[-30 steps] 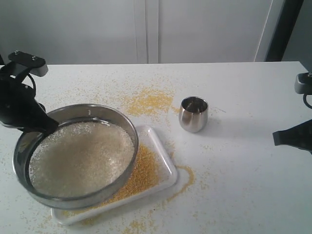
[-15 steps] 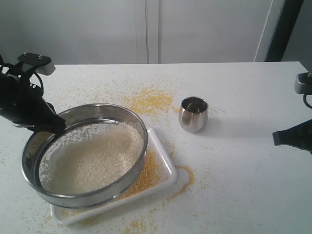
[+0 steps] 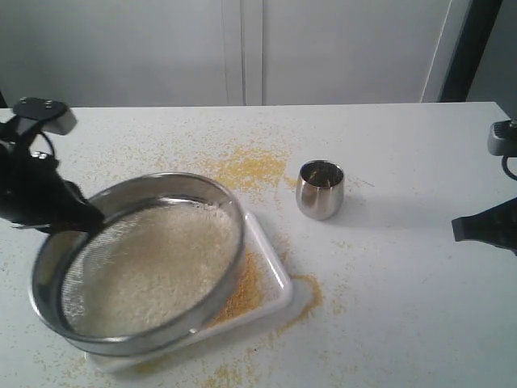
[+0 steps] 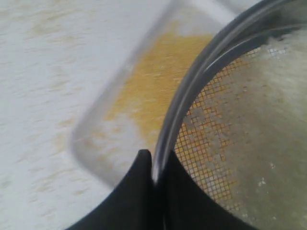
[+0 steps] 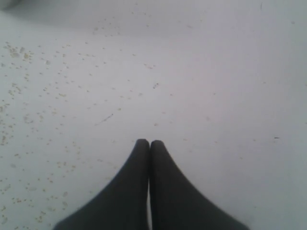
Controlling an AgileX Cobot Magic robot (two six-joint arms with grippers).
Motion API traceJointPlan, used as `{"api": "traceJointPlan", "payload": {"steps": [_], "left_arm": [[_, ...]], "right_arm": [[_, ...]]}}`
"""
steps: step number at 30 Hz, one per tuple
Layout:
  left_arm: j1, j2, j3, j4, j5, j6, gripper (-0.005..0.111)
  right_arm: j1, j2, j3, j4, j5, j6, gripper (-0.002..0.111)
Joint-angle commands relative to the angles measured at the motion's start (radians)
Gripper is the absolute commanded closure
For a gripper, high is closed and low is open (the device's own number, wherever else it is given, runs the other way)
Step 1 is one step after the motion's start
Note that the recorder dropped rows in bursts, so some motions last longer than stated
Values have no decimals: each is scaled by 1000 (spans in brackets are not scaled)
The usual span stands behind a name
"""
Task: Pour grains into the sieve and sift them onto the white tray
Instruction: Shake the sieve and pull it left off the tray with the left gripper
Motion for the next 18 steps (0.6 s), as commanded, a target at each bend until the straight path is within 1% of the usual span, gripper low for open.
{"api": "traceJointPlan", "payload": {"steps": [1,2,3,6,7,8,9,10,11,12,13,14,15,16,17,18], "left_arm": [[140,-23,-4,60,-33,-96,107],[129,-23,-4,51,-18,-88,107],[103,-23,-2,41,0,-63,107],[-53,-23,0,63,41,-17,107],[-101,-25,0,106,43,-25,107],[-124,-27,-2,175,43,-55,107],[-116,-27,-2,245,30,-136,107],[-81,-27,-2,346,14,-243,107],[-30,-27,-2,416,-2,-336,107],[15,-27,-2,426,-11,-377,107],[62,-27,-2,387,-19,-385,107],[81,-27,-2,315,-20,-341,107],[71,-27,-2,217,-9,-237,107],[44,-27,0,96,9,-134,107],[-2,-25,4,-7,17,-19,107],[-51,-25,11,-66,17,44,107]], "right_arm": [[-4,-3,5,-2,-11,1,108],[-4,-3,5,-2,-11,1,108],[-4,-3,5,-2,-11,1,108],[-4,-3,5,-2,-11,1,108],[-4,-3,5,-2,-11,1,108],[-4,-3,5,-2,-11,1,108],[-4,-3,5,-2,-11,1,108],[-4,-3,5,-2,-11,1,108],[-4,-3,5,-2,-11,1,108],[-4,-3,5,-2,-11,1,108],[-4,-3,5,-2,-11,1,108],[-4,-3,5,-2,-11,1,108],[-4,-3,5,-2,-11,1,108],[-4,-3,5,-2,-11,1,108],[-4,-3,5,-2,-11,1,108],[-4,-3,5,-2,-11,1,108]]}}
